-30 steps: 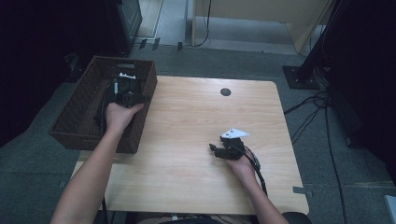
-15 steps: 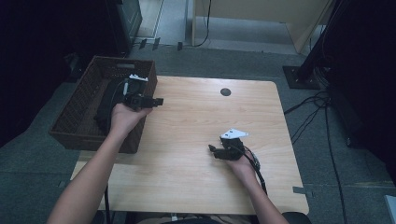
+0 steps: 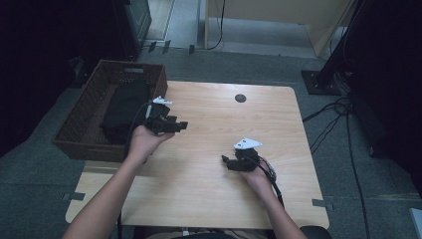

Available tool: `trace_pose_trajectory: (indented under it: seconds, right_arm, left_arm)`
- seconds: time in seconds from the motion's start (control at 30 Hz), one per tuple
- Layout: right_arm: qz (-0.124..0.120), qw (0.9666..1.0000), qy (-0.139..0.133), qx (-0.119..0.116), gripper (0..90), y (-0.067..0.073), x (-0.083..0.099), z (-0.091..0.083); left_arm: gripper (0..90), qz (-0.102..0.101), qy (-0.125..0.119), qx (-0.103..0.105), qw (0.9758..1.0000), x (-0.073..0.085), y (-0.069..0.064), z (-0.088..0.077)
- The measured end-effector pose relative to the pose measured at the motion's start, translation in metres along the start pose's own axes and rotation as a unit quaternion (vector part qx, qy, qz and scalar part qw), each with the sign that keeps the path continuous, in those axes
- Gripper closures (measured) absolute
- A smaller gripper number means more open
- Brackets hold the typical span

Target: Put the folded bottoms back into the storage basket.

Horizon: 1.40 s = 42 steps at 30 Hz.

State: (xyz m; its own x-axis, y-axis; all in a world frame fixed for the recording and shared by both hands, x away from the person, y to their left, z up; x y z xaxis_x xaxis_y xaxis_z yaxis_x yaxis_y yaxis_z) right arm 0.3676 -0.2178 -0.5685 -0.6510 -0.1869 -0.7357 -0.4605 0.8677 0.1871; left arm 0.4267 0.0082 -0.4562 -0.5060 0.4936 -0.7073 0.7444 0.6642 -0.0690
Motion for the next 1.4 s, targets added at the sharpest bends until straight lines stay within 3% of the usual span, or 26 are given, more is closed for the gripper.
trace_pose_trajectory:
  seconds: [0.27,0.8,0.9,1.03,1.17,1.4]
  right_arm:
    - [-0.003,1.0,0.001,-0.002,31.7,0.0,0.0,0.0]
    - [-0.004,1.0,0.004,-0.001,30.1,0.001,0.0,0.001]
    - [-0.006,1.0,0.004,-0.002,29.7,0.001,0.0,0.001]
    - [-0.004,1.0,0.004,-0.002,29.5,0.001,0.0,0.001]
    - [-0.005,1.0,0.005,-0.001,29.2,0.001,0.0,0.001]
    - [-0.007,1.0,0.007,-0.002,28.1,0.003,-0.001,0.003]
  left_arm:
    - [43.0,0.018,0.008,0.018,0.9996,0.018,-0.019,0.022]
    - [42.9,0.027,0.035,0.044,0.998,0.055,-0.039,0.055]
    - [42.7,0.028,0.037,0.049,0.9977,0.061,-0.04,0.058]
    - [42.4,0.038,0.049,0.042,0.9972,0.07,-0.04,0.063]
    - [41.9,0.037,0.044,0.042,0.9975,0.072,-0.039,0.063]
    - [40.3,0.057,0.047,0.038,0.9965,0.078,-0.039,0.067]
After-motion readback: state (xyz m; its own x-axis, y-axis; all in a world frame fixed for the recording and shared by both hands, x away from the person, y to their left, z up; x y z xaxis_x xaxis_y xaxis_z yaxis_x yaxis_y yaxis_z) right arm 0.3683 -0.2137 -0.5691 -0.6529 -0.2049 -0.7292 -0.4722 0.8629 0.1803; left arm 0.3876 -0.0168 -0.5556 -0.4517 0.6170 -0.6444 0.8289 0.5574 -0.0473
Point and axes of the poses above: each handheld gripper's, and its own axes: z roughly forward along the jaws, x roughly out of its underside, y roughly to its left, the point moved 7 cm from there along z, roughly forward along the jaws, and after that the axes turned 12 degrees about z, right-handed, at the moved point
